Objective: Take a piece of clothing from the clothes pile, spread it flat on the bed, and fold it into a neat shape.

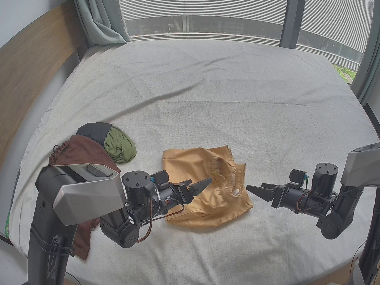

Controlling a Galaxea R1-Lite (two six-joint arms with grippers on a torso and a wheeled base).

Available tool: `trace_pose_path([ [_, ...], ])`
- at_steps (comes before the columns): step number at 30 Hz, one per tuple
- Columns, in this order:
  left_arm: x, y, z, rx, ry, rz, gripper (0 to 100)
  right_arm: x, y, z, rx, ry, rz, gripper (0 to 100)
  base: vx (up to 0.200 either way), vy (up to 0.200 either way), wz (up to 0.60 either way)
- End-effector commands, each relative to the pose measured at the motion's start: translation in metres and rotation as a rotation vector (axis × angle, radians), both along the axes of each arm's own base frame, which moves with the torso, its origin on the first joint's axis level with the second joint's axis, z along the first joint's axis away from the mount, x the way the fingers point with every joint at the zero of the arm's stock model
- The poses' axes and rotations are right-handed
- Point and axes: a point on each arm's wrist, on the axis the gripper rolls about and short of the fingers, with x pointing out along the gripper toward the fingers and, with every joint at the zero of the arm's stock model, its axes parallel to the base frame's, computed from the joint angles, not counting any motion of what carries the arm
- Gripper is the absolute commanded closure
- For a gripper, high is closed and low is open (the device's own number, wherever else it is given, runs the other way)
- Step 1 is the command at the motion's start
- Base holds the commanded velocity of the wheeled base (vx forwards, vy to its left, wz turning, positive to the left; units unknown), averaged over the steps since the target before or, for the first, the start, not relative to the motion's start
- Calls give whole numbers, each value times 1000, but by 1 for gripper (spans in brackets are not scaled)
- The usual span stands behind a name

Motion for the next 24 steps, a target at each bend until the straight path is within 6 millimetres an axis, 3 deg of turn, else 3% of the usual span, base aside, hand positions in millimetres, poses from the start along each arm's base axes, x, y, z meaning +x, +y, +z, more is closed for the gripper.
trace_pose_path([
  [1, -1, 1, 0, 7, -4, 2, 0, 0, 1, 0, 0, 1, 3, 0, 0, 0, 0],
  [5, -2, 5, 0, 23, -10, 8, 0, -1, 1, -1, 0, 3, 4, 0, 0, 0, 0],
  [9, -5, 16, 14, 34, -35, 25, 0, -1, 1, -1, -2, 3, 6, 0, 0, 0, 0],
  [12, -10, 28, 29, 45, -59, 39, 0, -1, 2, -1, -1, 6, 8, 0, 0, 0, 0],
  [24, -24, 81, 57, 120, -129, 104, 0, -3, 7, -1, -1, 4, 24, 0, 0, 0, 0],
])
